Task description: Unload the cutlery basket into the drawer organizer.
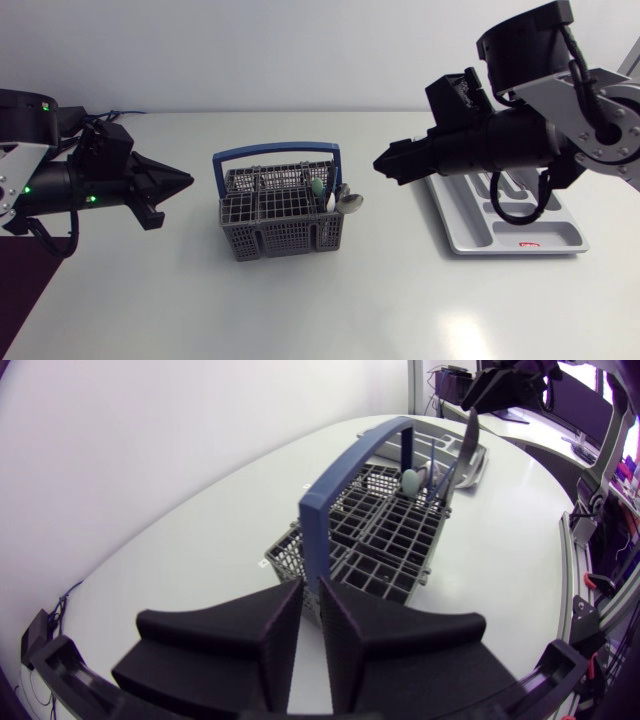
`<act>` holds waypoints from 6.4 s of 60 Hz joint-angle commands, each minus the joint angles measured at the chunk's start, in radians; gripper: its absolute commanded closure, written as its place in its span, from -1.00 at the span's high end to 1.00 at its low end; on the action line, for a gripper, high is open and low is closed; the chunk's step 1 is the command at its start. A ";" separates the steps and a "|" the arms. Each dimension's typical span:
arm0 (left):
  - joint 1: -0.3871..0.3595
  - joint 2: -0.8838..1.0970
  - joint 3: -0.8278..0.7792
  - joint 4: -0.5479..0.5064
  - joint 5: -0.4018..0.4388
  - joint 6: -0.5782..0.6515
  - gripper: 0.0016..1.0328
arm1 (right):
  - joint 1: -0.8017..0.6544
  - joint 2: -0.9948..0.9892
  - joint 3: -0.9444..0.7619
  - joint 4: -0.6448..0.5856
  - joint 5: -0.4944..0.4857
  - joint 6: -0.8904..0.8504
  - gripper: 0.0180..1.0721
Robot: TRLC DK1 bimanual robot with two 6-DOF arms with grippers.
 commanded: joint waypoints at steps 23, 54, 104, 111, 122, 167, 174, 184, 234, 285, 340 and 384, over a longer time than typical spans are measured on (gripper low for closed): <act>-0.191 -0.060 -0.011 -0.120 0.038 -0.145 -0.70 | 0.219 0.003 0.121 -0.145 0.192 -0.005 0.14; -0.323 0.051 0.090 -0.152 0.046 -0.174 -0.70 | 0.322 0.189 0.224 -0.184 0.301 0.011 0.13; -0.382 0.121 0.118 -0.125 0.051 -0.181 -0.70 | 0.335 0.316 0.265 -0.115 0.370 0.025 -0.79; -0.386 0.131 0.121 -0.120 0.051 -0.181 -0.71 | 0.339 0.306 0.257 -0.102 0.370 0.009 -0.81; -0.392 0.152 0.118 -0.106 0.051 -0.179 -0.71 | 0.351 0.281 0.251 -0.092 0.370 -0.018 -0.82; -0.406 0.201 0.124 -0.080 0.049 -0.179 -0.71 | 0.378 0.144 0.290 -0.117 0.353 -0.182 -0.81; -0.411 0.213 0.127 -0.076 0.044 -0.178 -0.71 | 0.391 0.114 0.291 -0.122 0.353 -0.201 -0.81; -0.420 0.226 0.131 -0.070 0.038 -0.178 -0.71 | 0.404 0.071 0.297 -0.129 0.353 -0.230 -0.81; -0.558 0.146 0.184 -0.013 0.038 -0.185 0.28 | 0.415 -0.150 0.244 -0.148 0.229 -0.241 -0.81; -0.405 0.019 0.082 -0.189 0.026 -0.059 0.40 | 0.351 -0.161 -0.141 -0.184 0.014 -0.419 -0.16; -0.270 -0.138 -0.143 -0.264 0.037 0.083 0.42 | 0.572 0.536 0.020 -0.056 0.000 -0.521 0.30; -0.196 -0.150 -0.220 -0.267 0.081 0.180 0.45 | 0.599 0.698 0.107 -0.062 0.025 -0.555 -0.12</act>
